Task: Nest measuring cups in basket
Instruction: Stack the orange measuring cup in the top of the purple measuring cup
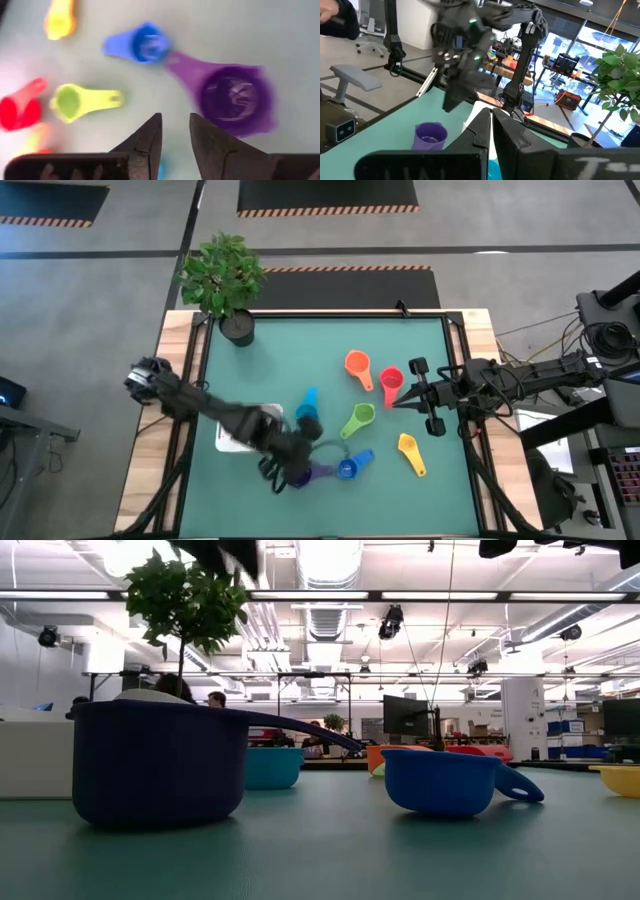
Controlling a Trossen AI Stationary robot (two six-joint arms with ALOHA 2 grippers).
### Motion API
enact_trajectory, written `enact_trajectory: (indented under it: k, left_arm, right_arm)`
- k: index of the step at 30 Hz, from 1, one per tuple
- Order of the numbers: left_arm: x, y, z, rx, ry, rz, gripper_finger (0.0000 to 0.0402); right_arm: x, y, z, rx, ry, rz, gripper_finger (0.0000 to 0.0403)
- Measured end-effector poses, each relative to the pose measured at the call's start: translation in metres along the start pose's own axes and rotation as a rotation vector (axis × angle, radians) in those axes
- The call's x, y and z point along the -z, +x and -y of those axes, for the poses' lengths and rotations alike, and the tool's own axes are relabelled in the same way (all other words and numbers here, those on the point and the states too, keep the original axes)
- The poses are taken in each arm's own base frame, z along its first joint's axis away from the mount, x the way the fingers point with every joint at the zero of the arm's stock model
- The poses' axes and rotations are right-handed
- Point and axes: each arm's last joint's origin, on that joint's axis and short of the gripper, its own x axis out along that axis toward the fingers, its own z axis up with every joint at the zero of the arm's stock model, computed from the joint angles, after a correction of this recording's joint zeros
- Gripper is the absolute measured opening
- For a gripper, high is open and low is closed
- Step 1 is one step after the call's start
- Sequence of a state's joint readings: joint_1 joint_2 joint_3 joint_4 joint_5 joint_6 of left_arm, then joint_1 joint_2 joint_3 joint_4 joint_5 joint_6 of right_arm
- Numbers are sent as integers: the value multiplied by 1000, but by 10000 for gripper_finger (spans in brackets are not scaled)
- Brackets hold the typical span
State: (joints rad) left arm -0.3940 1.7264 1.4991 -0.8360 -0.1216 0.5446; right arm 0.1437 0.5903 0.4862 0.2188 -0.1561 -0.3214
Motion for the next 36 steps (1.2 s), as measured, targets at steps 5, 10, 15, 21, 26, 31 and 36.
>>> enact_trajectory:
  k: [5, 10, 15, 21, 26, 31, 36]
  left_arm:
    - [38, 4, -63, -103, -139, -29, 65]
    - [82, 17, -118, -173, -342, 7, 71]
    - [111, 34, -150, -148, -400, 83, 108]
    - [119, 51, -170, -156, -371, 69, 174]
    - [118, 71, -179, -147, -297, 51, 215]
    - [122, 83, -195, -159, -310, 47, 222]
    - [136, 95, -210, -163, -381, 27, 218]
  right_arm:
    - [0, 0, 0, 0, 0, 0, 9]
    - [0, 0, 0, 0, -2, 0, 9]
    - [0, 0, 0, 0, -3, -1, 9]
    - [1, 0, 0, -1, -2, -5, 9]
    - [1, 0, 0, -1, -2, -5, 9]
    - [1, 0, 0, -2, 2, -6, 9]
    - [1, 0, 0, -3, 12, -13, 9]
